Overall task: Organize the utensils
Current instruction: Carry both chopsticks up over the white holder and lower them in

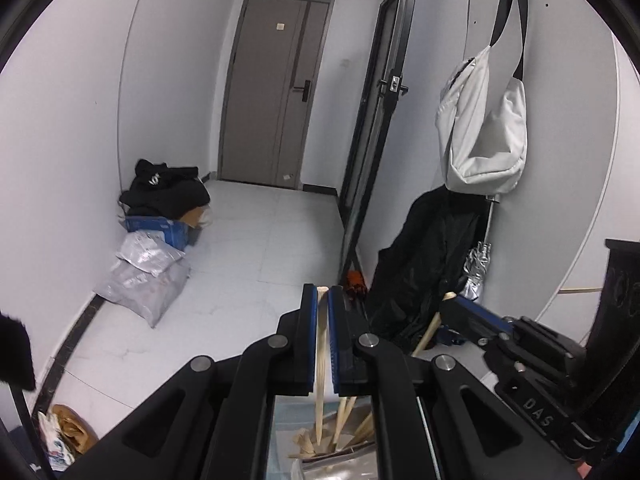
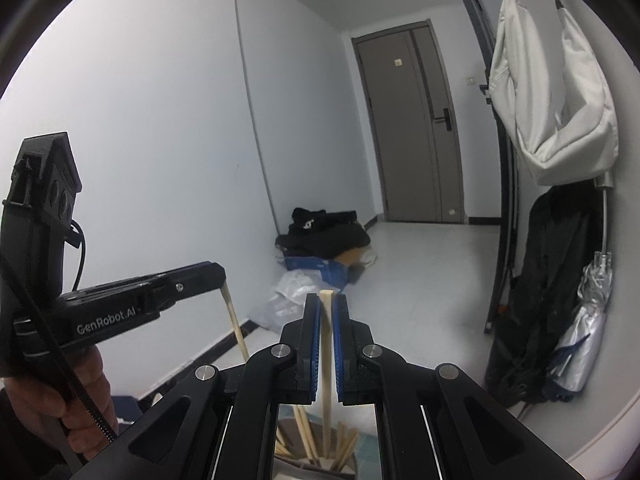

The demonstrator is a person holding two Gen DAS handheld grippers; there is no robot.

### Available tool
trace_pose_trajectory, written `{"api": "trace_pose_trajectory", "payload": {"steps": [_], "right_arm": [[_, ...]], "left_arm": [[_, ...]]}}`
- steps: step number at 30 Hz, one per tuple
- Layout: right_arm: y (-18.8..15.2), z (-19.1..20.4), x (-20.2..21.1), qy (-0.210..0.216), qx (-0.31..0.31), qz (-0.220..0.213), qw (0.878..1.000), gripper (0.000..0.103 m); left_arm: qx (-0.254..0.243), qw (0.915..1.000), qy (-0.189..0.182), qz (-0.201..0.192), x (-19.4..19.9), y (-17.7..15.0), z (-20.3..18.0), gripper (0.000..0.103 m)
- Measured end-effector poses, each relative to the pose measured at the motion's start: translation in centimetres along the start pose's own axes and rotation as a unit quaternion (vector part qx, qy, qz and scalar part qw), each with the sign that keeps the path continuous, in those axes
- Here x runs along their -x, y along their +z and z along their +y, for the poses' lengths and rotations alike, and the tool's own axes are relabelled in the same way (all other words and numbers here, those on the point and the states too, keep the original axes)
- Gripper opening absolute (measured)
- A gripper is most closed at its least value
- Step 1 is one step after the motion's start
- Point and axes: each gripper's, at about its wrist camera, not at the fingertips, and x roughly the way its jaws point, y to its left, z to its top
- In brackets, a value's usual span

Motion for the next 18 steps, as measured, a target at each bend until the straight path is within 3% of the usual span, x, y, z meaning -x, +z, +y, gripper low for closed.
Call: {"api": "trace_pose_trajectory", "payload": {"steps": [18], "right_arm": [[-4.3, 0.1, -2.8, 0.017, 0.007, 0.065, 0.998, 0.005]], "left_arm": [[0.000, 0.9981, 0.012, 0.061, -2.0, -2.1, -0.1, 0.002]]}}
